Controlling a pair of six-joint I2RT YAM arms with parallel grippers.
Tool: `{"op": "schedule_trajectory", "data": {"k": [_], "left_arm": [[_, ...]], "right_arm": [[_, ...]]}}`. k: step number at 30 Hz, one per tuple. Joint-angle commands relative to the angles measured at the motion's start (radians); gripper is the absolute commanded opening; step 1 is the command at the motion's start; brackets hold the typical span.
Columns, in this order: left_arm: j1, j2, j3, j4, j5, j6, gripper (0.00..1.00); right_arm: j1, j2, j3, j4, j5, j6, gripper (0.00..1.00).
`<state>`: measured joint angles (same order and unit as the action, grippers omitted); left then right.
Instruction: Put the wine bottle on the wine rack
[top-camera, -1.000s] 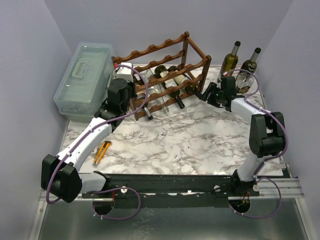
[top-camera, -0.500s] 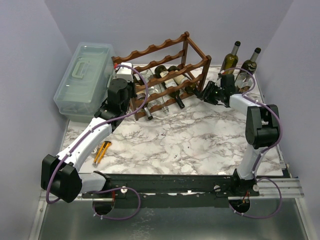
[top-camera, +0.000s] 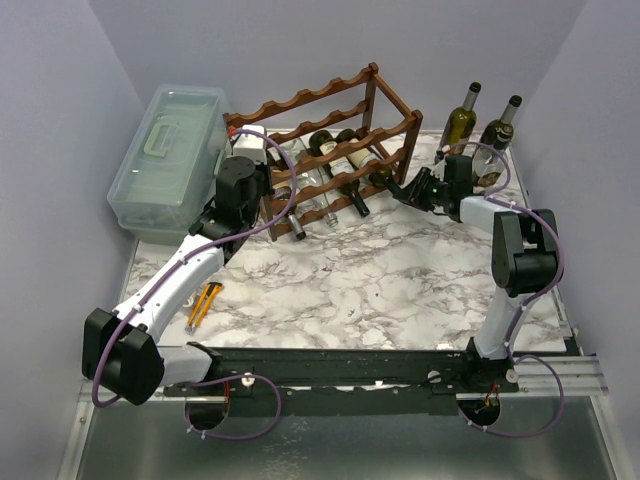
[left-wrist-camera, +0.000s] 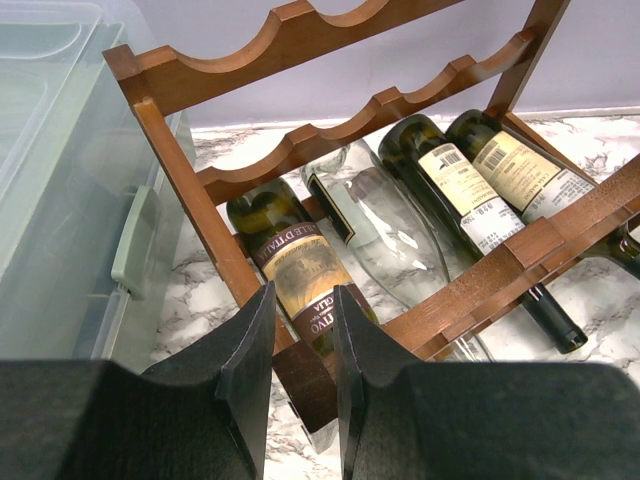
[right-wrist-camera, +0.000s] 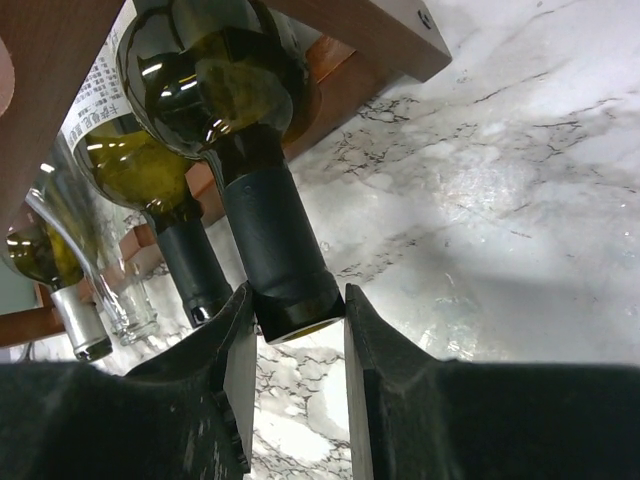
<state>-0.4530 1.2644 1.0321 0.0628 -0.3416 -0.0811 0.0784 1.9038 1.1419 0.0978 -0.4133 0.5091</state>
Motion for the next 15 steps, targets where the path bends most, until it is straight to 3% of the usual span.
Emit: {"op": "schedule_trajectory", "data": {"k": [1,9,15], "left_arm": [[-0.01,0.033,-0.004,-0.058,0.041,0.0,0.27],[-0.01,0.032,-0.003,-0.058,0.035,0.003,0.24],[-0.01,0.034,-0.002,-0.06,0.035,0.003,0.23]], "right_arm": [[0.003,0.057,-0.041,0.055,-0.004,0.024,0.02],[0.003,0.092,-0.032,0.08,-0.023,0.046,0.0],[0.003,0.039,-0.154,0.186,-0.042,0.123,0.01]]}}
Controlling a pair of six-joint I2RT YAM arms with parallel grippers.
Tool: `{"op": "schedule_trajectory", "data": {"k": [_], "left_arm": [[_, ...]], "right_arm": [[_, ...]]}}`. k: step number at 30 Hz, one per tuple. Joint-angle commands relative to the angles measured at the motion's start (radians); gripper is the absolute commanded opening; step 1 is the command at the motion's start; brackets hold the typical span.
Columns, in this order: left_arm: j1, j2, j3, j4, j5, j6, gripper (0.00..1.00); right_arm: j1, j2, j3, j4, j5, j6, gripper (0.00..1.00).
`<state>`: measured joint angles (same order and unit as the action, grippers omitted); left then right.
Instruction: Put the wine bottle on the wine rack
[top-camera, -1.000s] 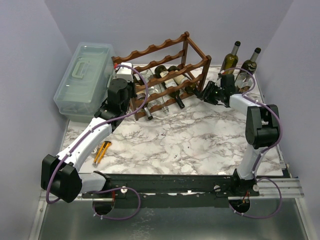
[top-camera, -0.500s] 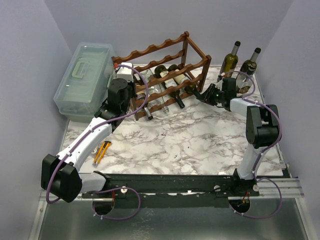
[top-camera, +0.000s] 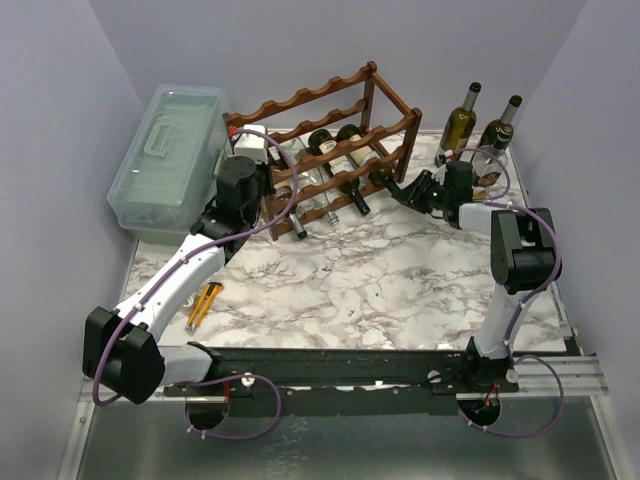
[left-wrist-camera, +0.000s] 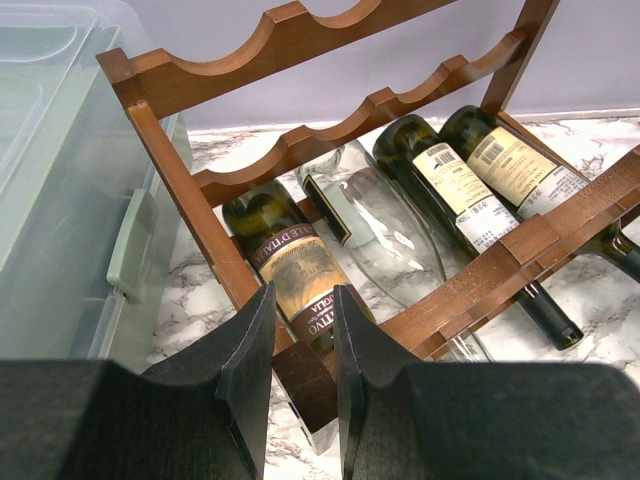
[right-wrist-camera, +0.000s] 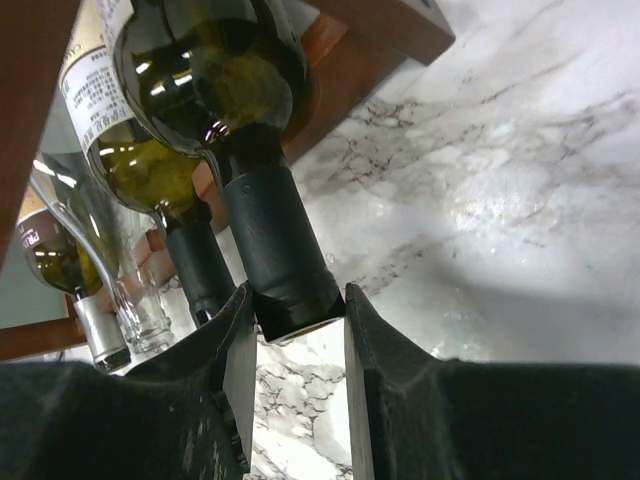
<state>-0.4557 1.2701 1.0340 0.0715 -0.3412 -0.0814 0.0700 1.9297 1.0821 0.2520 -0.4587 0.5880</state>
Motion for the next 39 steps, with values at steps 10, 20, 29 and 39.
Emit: {"op": "schedule_trajectory", "data": {"k": [10,20,29,39], "left_arm": [[-0.01,0.036,-0.003,-0.07,0.036,-0.002,0.23],[-0.011,0.036,-0.002,-0.07,0.033,0.003,0.22],[-0.013,0.04,-0.003,-0.069,0.027,0.006,0.21],[-0.015,0.044,-0.003,-0.07,0.025,0.009,0.21]], "right_arm": [[0.011,0.009,-0.153,0.128,0.007,0.107,0.01],[0.011,0.066,-0.053,0.118,0.008,0.104,0.01],[0.013,0.12,-0.008,0.113,0.008,0.092,0.01],[0.038,0.121,0.008,0.158,0.029,0.069,0.02]]}}
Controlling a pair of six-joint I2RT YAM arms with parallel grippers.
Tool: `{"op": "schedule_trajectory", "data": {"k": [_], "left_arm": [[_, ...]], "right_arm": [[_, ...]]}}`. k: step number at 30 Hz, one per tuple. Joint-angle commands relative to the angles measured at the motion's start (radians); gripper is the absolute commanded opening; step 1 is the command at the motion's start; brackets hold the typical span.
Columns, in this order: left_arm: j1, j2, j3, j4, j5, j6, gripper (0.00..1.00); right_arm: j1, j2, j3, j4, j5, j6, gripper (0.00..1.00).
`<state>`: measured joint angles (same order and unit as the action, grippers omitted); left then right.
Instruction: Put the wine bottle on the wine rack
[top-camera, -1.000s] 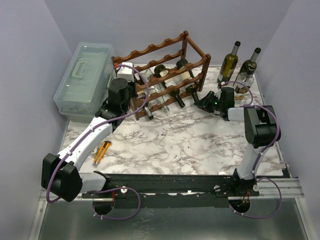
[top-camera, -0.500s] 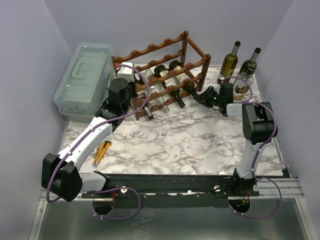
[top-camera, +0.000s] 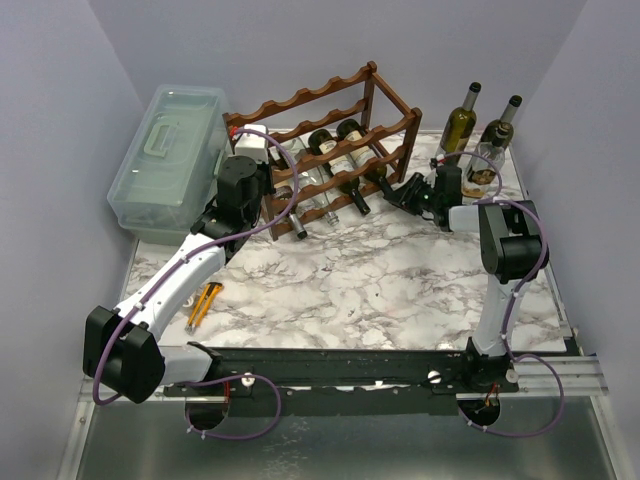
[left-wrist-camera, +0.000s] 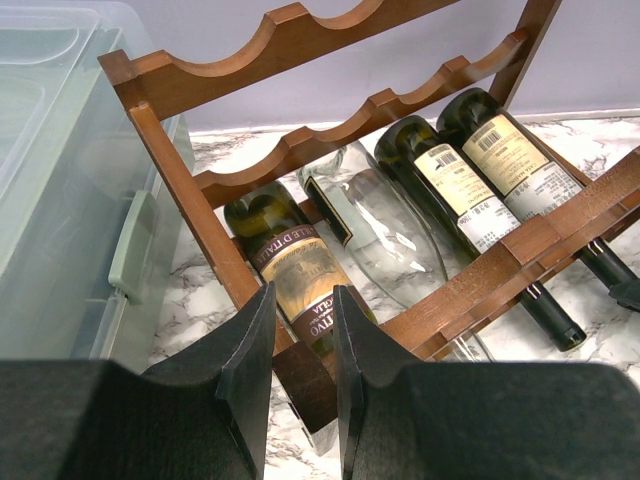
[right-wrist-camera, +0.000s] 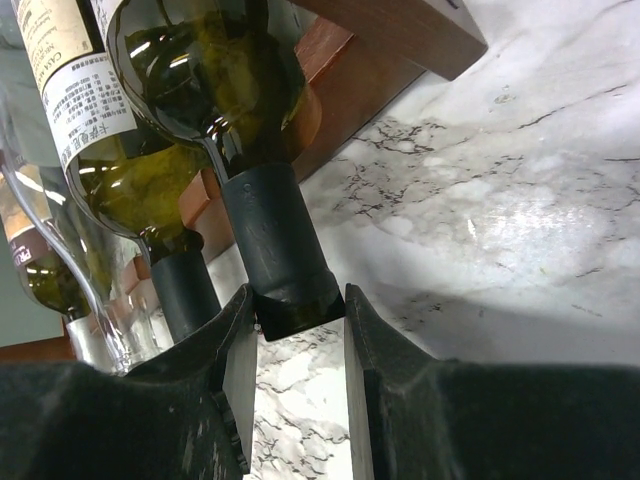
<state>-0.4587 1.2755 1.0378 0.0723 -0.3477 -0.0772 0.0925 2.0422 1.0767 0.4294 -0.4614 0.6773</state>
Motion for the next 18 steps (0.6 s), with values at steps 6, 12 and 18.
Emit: {"op": "schedule_trajectory", "data": {"k": [6,12,18], "left_arm": [[-0.012,0.038,-0.005,-0.07,0.033,0.003,0.21],[-0.012,0.037,-0.006,-0.071,0.03,0.005,0.21],[-0.012,0.038,-0.004,-0.07,0.036,0.001,0.21]], "right_arm": [[0.028,0.005,0.042,-0.049,0.047,-0.042,0.2],[0.042,-0.03,0.048,-0.119,0.08,-0.076,0.48],[0.054,-0.188,0.014,-0.228,0.101,-0.156,0.71]]}}
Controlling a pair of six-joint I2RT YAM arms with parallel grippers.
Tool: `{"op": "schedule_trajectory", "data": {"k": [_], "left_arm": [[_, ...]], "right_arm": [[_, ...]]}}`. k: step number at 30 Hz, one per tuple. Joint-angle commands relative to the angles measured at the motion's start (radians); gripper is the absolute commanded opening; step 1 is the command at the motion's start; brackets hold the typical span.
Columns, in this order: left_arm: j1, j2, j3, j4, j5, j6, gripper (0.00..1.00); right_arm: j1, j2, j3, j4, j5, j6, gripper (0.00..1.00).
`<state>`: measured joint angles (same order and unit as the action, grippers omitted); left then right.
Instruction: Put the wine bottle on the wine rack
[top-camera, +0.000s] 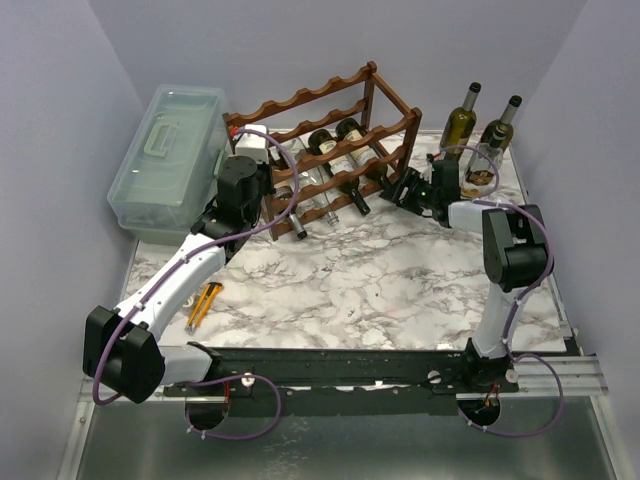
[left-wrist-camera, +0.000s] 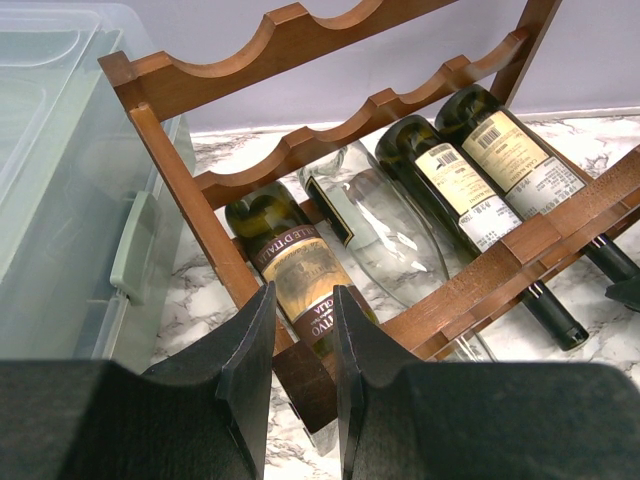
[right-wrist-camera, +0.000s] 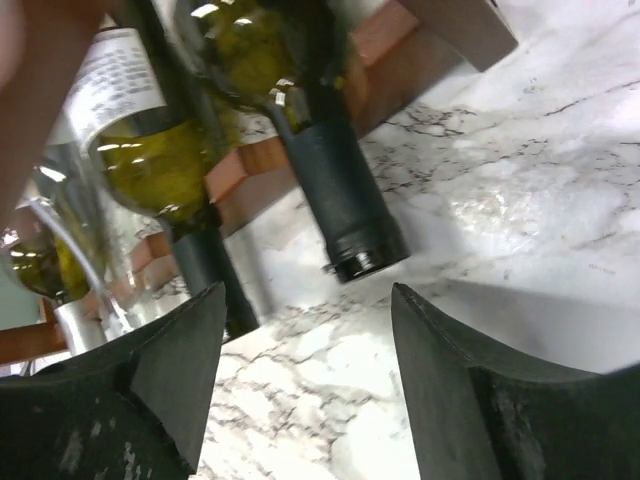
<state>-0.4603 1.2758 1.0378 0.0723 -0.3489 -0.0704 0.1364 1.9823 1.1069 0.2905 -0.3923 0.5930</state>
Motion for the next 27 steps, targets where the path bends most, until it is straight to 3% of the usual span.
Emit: {"op": "schedule_trajectory", "data": {"k": [1,6,10,14,21,27], "left_arm": [[-0.01,0.038,-0.004,-0.071,0.039,-0.007,0.21],[-0.015,0.033,-0.004,-0.07,0.043,-0.013,0.24],[-0.02,0.028,-0.002,-0.071,0.037,-0.012,0.33],[-0.025,0.015,-0.004,-0.07,0.041,-0.015,0.39],[-0.043,0.007,-0.002,-0.07,0.028,0.001,0.47],[-0.052,-0.016,-0.002,-0.071,0.019,0.013,0.7]], "right_arm": [[0.014,-0.16,-0.031,-0.102,0.034,-0.083,0.72],[0.028,-0.339,-0.035,-0.253,0.074,-0.159,0.76],[0.027,-0.513,0.004,-0.386,0.147,-0.225,0.8],[0.026,-0.606,0.125,-0.533,0.317,-0.295,0.91],[-0.019,-0.525,0.43,-0.756,0.751,-0.288,1.0],[-0.17,-0.391,0.616,-0.865,0.737,-0.243,1.0]]}}
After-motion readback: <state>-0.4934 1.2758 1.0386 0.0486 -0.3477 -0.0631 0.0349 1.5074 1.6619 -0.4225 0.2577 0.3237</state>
